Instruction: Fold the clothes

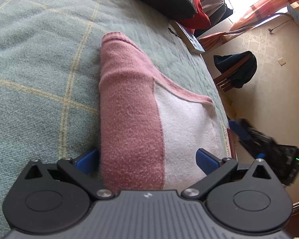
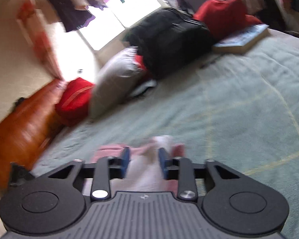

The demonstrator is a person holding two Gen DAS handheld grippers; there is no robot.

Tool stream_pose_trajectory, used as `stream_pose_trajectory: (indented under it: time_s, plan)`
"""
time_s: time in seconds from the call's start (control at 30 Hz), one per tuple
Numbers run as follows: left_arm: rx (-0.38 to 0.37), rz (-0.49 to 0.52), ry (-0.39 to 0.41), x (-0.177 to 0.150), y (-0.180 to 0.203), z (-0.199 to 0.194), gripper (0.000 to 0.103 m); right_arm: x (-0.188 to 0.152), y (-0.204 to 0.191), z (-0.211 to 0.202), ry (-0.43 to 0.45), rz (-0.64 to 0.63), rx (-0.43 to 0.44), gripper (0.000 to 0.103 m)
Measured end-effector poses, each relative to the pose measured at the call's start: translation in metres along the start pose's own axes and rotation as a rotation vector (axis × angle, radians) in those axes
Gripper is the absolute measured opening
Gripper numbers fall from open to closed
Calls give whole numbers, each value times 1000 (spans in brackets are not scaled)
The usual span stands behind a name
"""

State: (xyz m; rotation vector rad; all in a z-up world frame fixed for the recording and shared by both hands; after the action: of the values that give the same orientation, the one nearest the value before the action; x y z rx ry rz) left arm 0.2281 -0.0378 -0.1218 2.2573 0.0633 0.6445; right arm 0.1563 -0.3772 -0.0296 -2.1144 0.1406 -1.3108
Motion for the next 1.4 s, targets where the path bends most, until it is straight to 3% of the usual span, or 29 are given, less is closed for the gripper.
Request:
stream_pose_trajectory:
  time_s: [0.1,0.37,0.43,0.5,0.57,0.73,0.83,0.97,1.07,1.4]
  plan:
    - [9,-15,8,0,1,-2,102,-1,-18,12,-41,-57,38,55]
    - [29,-19,47,-1,11,-22,102,-8,-15,76,-193,-100,-37,51]
    - [14,-6,49,-2,13,-24,102,-5,-17,70,-196,-75,-29,59]
    - [14,9,44,-1,15,-24,102,-2,-21,49,-159,-59,-5,91]
    - [21,24,29,1,15,-19,102,0,-17,30,-128,-21,0,100]
    - [4,41,-8,4,10,-14,102,-3,27,3,-153,213,23,101]
    - [0,27,-49,8,3,-8,102,-17,46,14,-214,322,45,101]
    - [-69,-28,-119,13,-6,4,102,-36,67,32,-302,442,71,102]
    - [-86,-43,-136,17,-8,13,102,-36,69,43,-317,462,125,103]
    - [-101,-82,-158,34,-9,35,102,-21,68,80,-369,466,119,103]
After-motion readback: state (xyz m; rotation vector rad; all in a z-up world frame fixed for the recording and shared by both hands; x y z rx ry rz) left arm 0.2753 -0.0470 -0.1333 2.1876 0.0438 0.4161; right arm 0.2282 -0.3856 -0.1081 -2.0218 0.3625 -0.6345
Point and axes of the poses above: each gripper's, at about its wrist camera, not at the fingertips, and z roughly the way its jaws point, y to its right, x to its top, the point moved 1 cm from there along z, roughly the way its jaws point, and after that the axes turned 7 degrees about y, right-handed, at the moved point
